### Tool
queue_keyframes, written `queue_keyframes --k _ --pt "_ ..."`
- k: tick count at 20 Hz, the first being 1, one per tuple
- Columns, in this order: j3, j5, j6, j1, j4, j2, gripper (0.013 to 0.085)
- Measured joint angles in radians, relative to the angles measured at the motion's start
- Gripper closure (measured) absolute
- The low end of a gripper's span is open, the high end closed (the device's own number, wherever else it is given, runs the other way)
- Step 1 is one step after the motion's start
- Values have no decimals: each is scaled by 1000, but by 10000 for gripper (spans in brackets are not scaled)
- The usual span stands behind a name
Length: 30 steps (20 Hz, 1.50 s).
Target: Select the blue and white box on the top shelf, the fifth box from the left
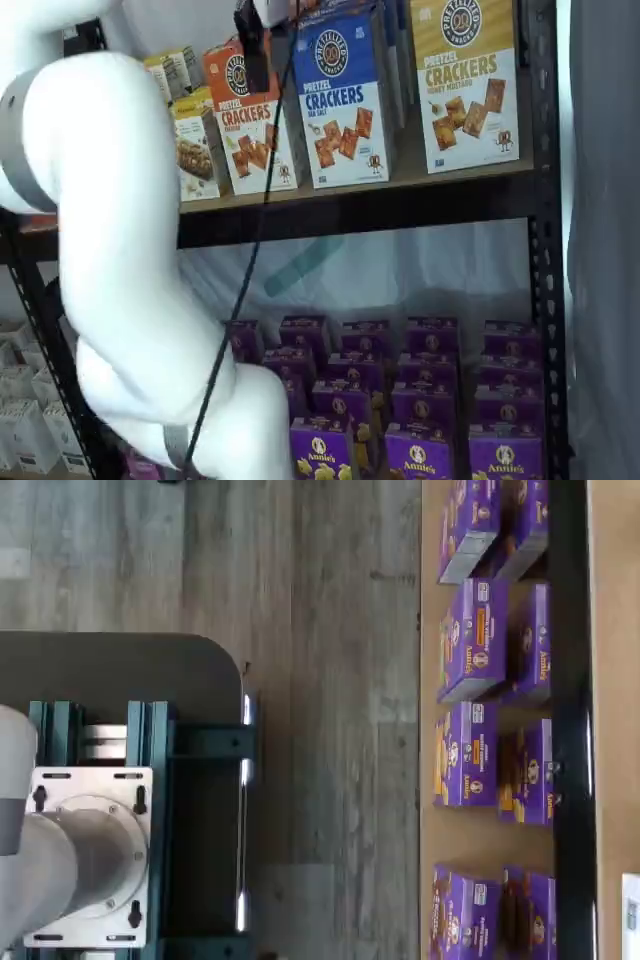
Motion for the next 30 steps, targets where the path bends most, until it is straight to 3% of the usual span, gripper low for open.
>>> queue_keyframes --k 4,11,24,30 --pt "-5 10 -2 17 -41 19 130" --pt "33 -36 -12 -4 -11 2 130" --pt "63 -196 -46 -175 292 -41 130" --pt "44 -256 -56 -198 326 -19 130"
